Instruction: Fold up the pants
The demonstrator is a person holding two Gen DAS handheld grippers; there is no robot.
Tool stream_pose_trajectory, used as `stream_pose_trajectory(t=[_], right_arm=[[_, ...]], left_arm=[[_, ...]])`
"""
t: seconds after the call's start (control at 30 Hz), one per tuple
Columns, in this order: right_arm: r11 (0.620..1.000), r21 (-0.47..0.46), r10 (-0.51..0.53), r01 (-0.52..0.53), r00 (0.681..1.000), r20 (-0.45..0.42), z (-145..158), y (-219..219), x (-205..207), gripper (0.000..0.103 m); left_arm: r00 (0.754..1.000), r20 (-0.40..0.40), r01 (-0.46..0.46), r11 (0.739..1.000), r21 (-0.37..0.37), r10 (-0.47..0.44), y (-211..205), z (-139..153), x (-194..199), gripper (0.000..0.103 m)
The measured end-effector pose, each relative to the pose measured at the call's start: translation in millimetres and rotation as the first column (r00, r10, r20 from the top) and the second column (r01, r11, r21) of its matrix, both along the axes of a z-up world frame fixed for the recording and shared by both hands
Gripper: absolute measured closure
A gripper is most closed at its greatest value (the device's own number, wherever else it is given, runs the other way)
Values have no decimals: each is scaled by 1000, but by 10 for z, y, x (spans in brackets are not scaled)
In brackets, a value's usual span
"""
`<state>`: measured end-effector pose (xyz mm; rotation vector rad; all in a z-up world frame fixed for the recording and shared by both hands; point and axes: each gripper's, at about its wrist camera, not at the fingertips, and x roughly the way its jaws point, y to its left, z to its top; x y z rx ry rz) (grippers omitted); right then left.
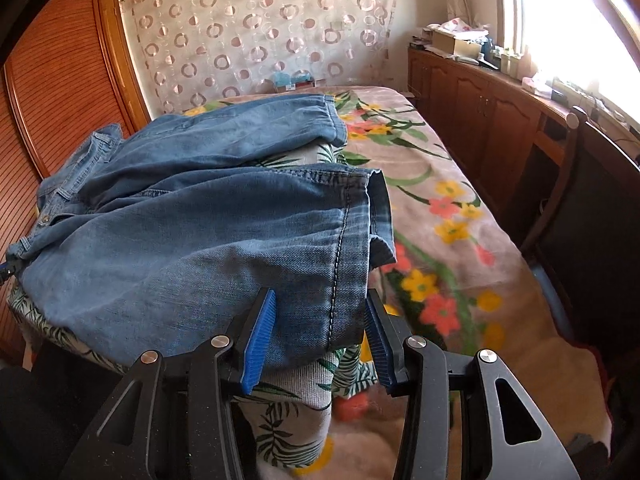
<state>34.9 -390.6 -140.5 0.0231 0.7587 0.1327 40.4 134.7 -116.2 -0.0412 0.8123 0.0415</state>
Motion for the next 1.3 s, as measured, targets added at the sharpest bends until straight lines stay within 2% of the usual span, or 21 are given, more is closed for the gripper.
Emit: stream_pose_trajectory(t=[0.23, 0.77, 0.8, 0.83, 0.87, 0.9, 0.93, 0.97, 1.0, 1.07, 1.23, 1.3], right_arm=[[1000, -19, -6, 5, 1000, -16, -6, 161, 93, 57], [999, -40, -6, 4, 1000, -27, -58, 259, 116, 57], [999, -42, -7, 5, 1000, -27, -58, 259, 119, 57], [999, -44, -9, 7, 1000, -30, -59, 255, 120, 57], [999, -41, -10, 9, 1000, -30, -62, 258, 116, 63], [999, -37, -5, 4, 1000, -29, -58, 260, 109, 64], [999, -46, -7, 5, 1000, -26, -49, 271, 99, 70], [998, -61, -9, 8, 1000, -19, -34, 282, 88, 80], [998, -68, -4, 3, 1000, -13, -20, 288, 72, 85], [998, -60, 3, -3, 1000, 4, 27, 278, 35, 85], [998, -57, 15, -12, 998, 67, 245, 257, -61, 94], [998, -58, 20, -14, 994, 105, 376, 259, -105, 94]], left_arm=[[999, -30, -22, 999, -24, 22, 76, -114, 50, 22], [999, -28, -24, 999, -47, 23, 104, -161, 66, 22], [999, -27, -19, 999, -48, 18, 102, -159, 66, 25], [1000, -23, -7, 998, -59, 6, 98, -152, 59, 33], [1000, -21, 4, 998, -69, -5, 92, -142, 55, 39], [1000, -20, 13, 997, -77, -14, 81, -129, 48, 53], [1000, -20, 14, 997, -80, -16, 73, -114, 45, 60], [1000, -20, 6, 998, -69, -7, 68, -99, 35, 72], [1000, -22, 10, 998, -69, -11, 63, -84, 27, 76], [1000, -18, 20, 997, -78, -22, 52, -47, 4, 85], [998, 32, 50, 998, -42, -49, -63, 188, -152, 91], [997, 57, 52, 998, -30, -50, -87, 306, -210, 92]])
